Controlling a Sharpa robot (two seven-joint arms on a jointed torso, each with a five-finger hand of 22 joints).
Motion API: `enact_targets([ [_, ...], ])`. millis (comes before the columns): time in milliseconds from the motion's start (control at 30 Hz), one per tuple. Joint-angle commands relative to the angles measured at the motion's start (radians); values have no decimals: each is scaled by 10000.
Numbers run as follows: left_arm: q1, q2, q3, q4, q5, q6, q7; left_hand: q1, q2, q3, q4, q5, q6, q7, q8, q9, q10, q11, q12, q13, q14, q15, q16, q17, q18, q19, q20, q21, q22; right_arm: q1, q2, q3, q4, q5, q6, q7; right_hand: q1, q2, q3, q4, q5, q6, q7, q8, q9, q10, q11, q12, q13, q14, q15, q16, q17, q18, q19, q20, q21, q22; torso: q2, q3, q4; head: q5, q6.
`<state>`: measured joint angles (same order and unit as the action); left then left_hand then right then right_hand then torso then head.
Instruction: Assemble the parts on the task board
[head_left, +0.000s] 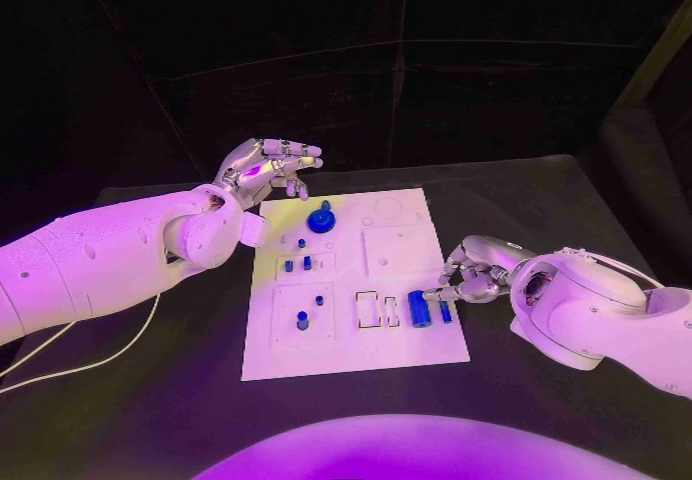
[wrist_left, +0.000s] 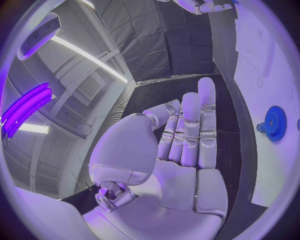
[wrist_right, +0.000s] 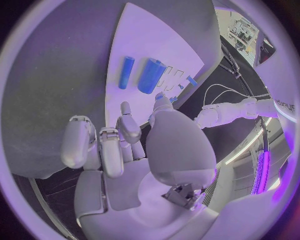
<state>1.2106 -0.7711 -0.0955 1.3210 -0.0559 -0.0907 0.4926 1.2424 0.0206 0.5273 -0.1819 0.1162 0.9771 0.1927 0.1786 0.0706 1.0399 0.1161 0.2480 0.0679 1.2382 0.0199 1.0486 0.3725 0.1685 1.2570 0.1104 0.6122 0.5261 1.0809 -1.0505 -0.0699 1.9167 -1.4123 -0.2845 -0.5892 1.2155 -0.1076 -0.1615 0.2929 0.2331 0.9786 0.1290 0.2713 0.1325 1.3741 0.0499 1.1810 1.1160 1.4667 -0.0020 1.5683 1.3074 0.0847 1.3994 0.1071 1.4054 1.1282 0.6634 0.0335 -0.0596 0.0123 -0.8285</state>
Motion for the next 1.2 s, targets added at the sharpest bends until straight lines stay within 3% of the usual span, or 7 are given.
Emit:
enact_targets([
  [33, 15, -20, 7, 27, 40, 69, 20, -85, -28, 44, 18, 5, -61, -8, 53, 15, -85, 5, 51, -6, -42, -3, 30, -9, 129, -47, 14, -39, -17, -76, 112, 2, 7, -328, -318, -146, 9, 7, -20, 1, 100, -54, -10, 59, 19, 77, 20, 115, 138, 1041, 25, 25, 2634, -81, 71, -6, 69, 8, 2, 8, -2, -17, -9],
  [233, 15, -32, 7, 32, 40, 79, 18, -85, -28, 44, 18, 5, -61, -8, 53, 15, -85, 5, 51, -6, -42, -3, 30, -9, 129, -47, 14, -39, -17, -223, 323, 2, -24, -539, -304, -101, 32, 48, -10, -2, 181, -41, -18, 103, 36, 153, 14, 318, 387, 1041, 24, 25, 2634, -80, 67, -5, 75, 14, 4, -5, -3, -53, -15],
  [500, 15, -33, 6, 23, 40, 110, -2, -87, -34, 54, 5, 4, -67, -6, 67, 16, -91, 7, 64, -5, -46, -3, 33, -14, 129, -49, 14, -38, -16, -359, 553, 2, -230, -643, 317, -286, 127, 224, -27, -18, 430, 11, -50, 244, 106, 609, -8, 1362, 1597, 1041, 9, 25, 2634, -83, 63, -16, 103, 56, 8, 4, 2, -65, -53],
  [1000, 14, -46, 5, 16, 39, 148, -28, -87, -34, 54, 5, 4, -67, -6, 67, 16, -91, 7, 64, -5, -46, -3, 33, -14, 129, -49, 14, -38, -16, -572, 973, 3, -555, -663, 964, -456, 224, 401, -35, -42, 486, 91, -86, 322, 169, 654, -36, 1544, 1833, 1041, -10, 25, 2634, -87, 69, -30, 125, 98, 9, -12, 6, -16, -88],
  [1200, 14, -67, 5, 13, 39, 161, -52, -87, -34, 54, 5, 4, -67, -6, 67, 16, -91, 7, 64, -5, -46, -3, 33, -14, 129, -49, 14, -38, -16, -702, 1096, 3, -605, -644, 947, -478, 283, 449, -37, -54, 489, 129, -101, 349, 191, 654, -47, 1566, 1867, 1041, -18, 25, 2634, -85, 63, -37, 123, 88, 6, -17, 4, -10, -95],
])
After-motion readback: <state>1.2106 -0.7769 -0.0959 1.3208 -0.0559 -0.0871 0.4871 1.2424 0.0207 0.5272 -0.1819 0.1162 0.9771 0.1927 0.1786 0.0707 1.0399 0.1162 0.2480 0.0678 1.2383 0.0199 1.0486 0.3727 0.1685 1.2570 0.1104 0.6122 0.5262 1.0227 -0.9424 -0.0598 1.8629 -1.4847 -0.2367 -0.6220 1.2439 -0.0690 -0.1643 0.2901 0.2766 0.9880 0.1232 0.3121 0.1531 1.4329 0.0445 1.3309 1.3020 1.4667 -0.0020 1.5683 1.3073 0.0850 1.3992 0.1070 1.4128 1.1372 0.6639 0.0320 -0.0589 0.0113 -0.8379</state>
